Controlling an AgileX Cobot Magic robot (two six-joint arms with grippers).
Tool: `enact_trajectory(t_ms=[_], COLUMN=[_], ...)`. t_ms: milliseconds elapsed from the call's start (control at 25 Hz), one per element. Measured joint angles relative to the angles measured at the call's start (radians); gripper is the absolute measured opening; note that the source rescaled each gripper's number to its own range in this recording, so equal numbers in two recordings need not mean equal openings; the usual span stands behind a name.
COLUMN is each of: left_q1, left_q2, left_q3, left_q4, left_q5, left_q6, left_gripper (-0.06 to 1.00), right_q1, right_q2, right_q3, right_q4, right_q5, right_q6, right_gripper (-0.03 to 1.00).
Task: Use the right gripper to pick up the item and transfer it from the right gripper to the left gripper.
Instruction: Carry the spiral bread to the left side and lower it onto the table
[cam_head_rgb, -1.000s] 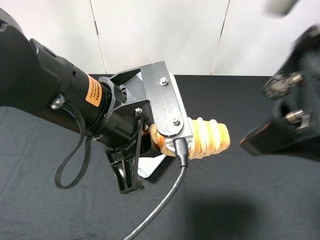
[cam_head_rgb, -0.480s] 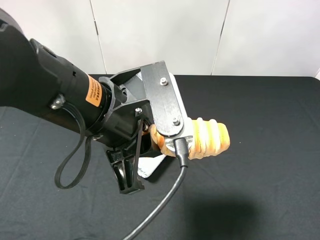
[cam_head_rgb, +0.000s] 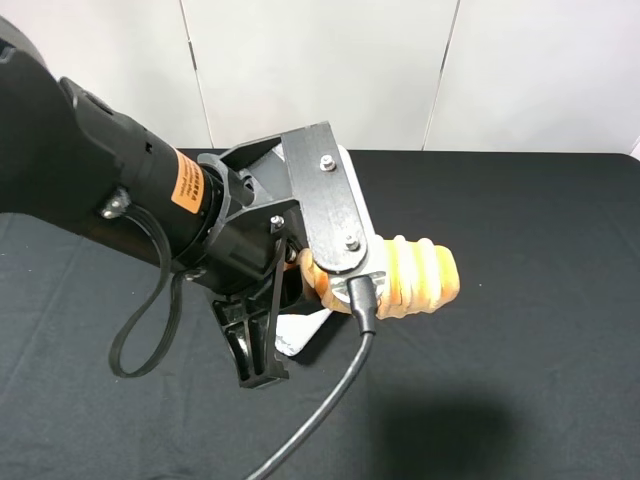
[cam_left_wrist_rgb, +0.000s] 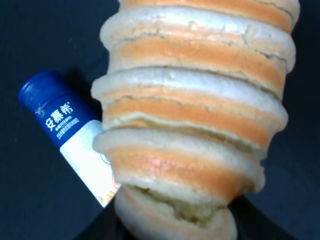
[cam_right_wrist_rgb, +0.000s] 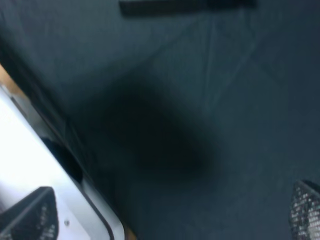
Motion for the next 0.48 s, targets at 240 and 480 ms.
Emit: enact_trajectory(t_ms=[240,480], left_q1=[0.000,0.000], left_q2=[0.000,0.000], left_q3=[0.000,0.000], left_q4=[0.000,0.000], left_q5=[0.000,0.000], left_q6=[0.000,0.000], left_gripper=[0.04,0.03], right_q1=[0.000,0.000], right_q2=[-0.184,-0.261], right_q3=[0.051,0.056], right_q4=[0.016,-0.013], right_q5=[-0.093,-0.110], right_q6=[0.003,0.003], right_gripper=[1.00,1.00])
